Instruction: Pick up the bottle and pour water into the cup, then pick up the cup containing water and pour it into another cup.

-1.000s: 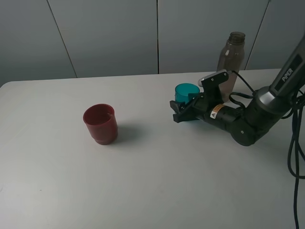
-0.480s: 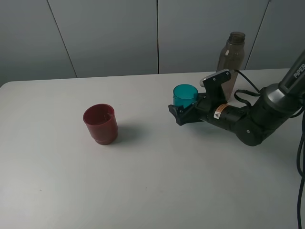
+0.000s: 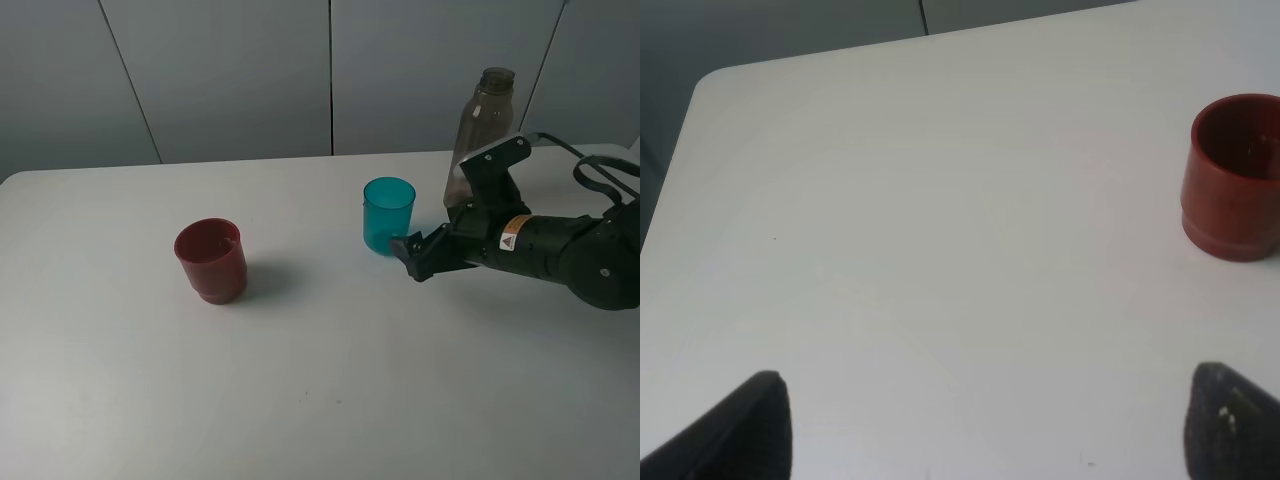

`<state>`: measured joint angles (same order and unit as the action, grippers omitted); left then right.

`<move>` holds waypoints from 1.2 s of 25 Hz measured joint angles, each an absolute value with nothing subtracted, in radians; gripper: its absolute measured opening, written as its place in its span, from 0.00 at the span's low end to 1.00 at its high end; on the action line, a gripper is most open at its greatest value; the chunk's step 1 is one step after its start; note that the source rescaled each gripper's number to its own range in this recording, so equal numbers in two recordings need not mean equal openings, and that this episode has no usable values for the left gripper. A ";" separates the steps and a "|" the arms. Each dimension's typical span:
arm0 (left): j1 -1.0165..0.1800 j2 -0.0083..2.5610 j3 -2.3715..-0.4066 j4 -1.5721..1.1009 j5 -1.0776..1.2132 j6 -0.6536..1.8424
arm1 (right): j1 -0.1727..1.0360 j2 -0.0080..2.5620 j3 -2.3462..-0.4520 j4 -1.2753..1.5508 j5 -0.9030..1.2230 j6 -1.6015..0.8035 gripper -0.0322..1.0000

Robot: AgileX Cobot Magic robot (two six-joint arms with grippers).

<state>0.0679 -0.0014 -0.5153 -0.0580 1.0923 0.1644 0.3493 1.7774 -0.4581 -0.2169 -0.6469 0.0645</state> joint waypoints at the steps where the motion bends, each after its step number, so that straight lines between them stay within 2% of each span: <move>1: 0.068 -0.001 -0.515 -0.058 1.092 0.164 | 0.349 1.724 -0.448 -0.202 -0.599 0.067 1.00; 13: 0.068 -0.001 -0.515 -0.058 1.092 0.164 | 0.349 0.863 -0.520 -0.118 0.221 0.014 1.00; 20: 0.068 -0.001 -0.515 -0.058 1.092 0.164 | 0.349 0.571 -0.594 -0.084 0.742 0.040 1.00; 26: 0.068 -0.001 -0.515 -0.058 1.092 0.164 | 0.349 0.399 -0.599 -0.034 0.993 0.040 1.00; 30: 0.068 -0.001 -0.515 -0.058 1.092 0.164 | 0.349 0.292 -0.594 -0.034 1.076 0.040 1.00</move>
